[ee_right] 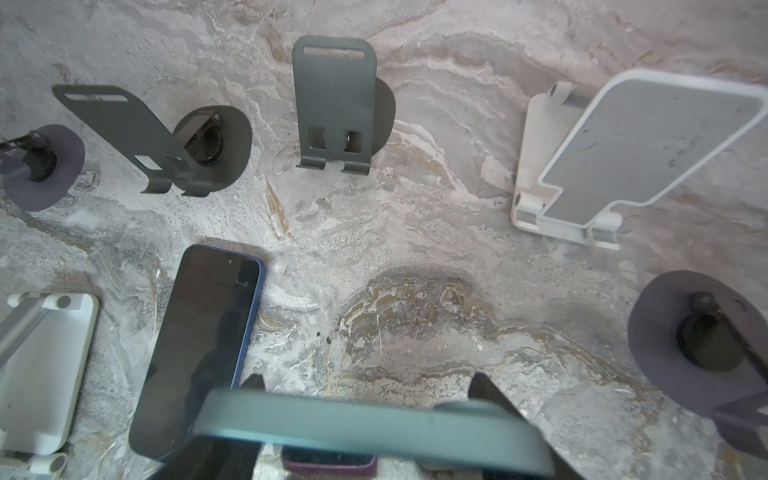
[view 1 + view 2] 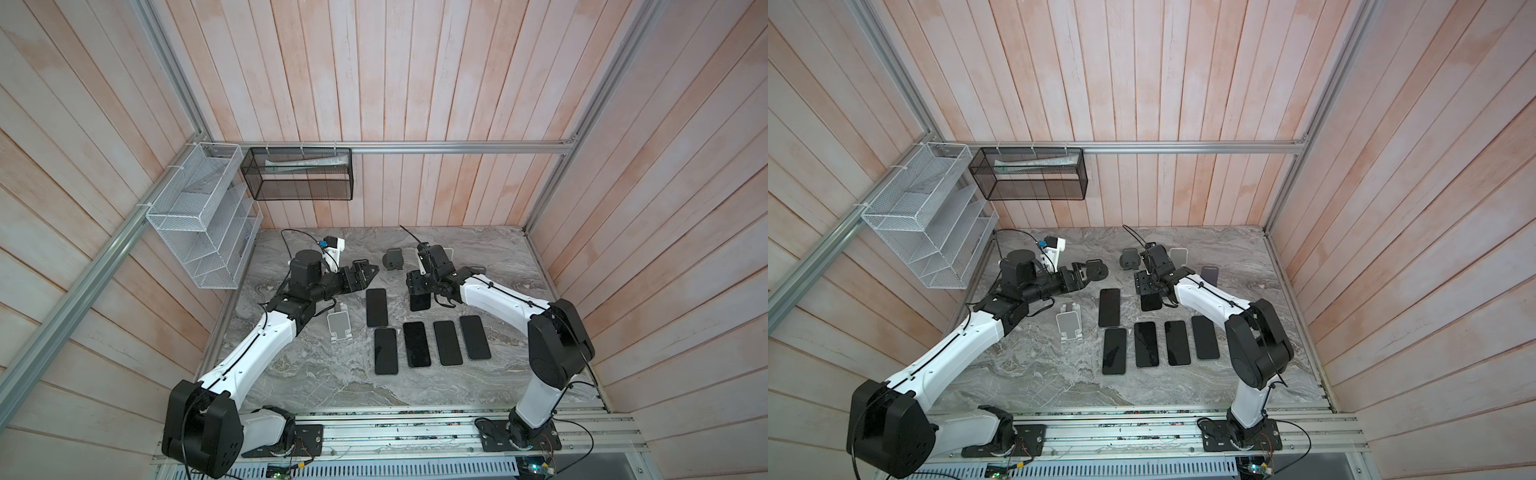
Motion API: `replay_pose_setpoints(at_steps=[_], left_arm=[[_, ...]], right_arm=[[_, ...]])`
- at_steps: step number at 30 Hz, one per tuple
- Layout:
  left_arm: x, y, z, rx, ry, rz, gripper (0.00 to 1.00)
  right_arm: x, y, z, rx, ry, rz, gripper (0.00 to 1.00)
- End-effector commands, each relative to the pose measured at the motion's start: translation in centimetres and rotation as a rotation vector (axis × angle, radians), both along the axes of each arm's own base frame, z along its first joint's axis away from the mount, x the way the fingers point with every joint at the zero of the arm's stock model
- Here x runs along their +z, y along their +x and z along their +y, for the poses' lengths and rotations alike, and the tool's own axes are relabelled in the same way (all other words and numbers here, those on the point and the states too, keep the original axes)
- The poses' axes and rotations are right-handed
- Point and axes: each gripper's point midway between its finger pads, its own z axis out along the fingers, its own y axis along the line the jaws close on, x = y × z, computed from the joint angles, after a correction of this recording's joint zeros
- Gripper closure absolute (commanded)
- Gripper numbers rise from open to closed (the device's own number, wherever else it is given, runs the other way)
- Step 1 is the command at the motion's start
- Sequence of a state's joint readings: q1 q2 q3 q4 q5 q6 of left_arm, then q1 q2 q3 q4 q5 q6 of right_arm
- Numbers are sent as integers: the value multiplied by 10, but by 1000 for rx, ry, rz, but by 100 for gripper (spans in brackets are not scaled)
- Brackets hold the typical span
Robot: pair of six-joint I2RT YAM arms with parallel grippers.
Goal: Remove the phone from the phone stand
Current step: 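Lift the teal-edged phone off its stand with the right gripper, then carry the teal-edged phone toward the robot and lay it flat beside the row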
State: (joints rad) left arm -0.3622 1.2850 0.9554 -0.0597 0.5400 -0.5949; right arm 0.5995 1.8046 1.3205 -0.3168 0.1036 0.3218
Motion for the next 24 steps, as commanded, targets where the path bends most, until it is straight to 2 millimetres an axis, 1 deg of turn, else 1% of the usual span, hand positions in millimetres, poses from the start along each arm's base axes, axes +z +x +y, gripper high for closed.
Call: replay_pose_setpoints(at_steps=[1,4,10,17,21,24], left_arm=[[7,-1,-6,-17,40,-37,0],[9,-1,-5,-11,46,-45,0],[12,-1,-3,-7,47,-53,0],[11,-1,-3,-2,50,-53,0],[9,1,-1,12,59,-51,0],[8,1,-2,4,57,-45,0]], right_arm=[[-4,10,9,10,37,45,36],[-15,12,7,3,34,72,36],[-27,19,3,-13,38,93,36],[-49,30,0,-43,19,140,37],[-56,33,-1,-82,13,157,38],[-58,33,2,-92,26,162,38]])
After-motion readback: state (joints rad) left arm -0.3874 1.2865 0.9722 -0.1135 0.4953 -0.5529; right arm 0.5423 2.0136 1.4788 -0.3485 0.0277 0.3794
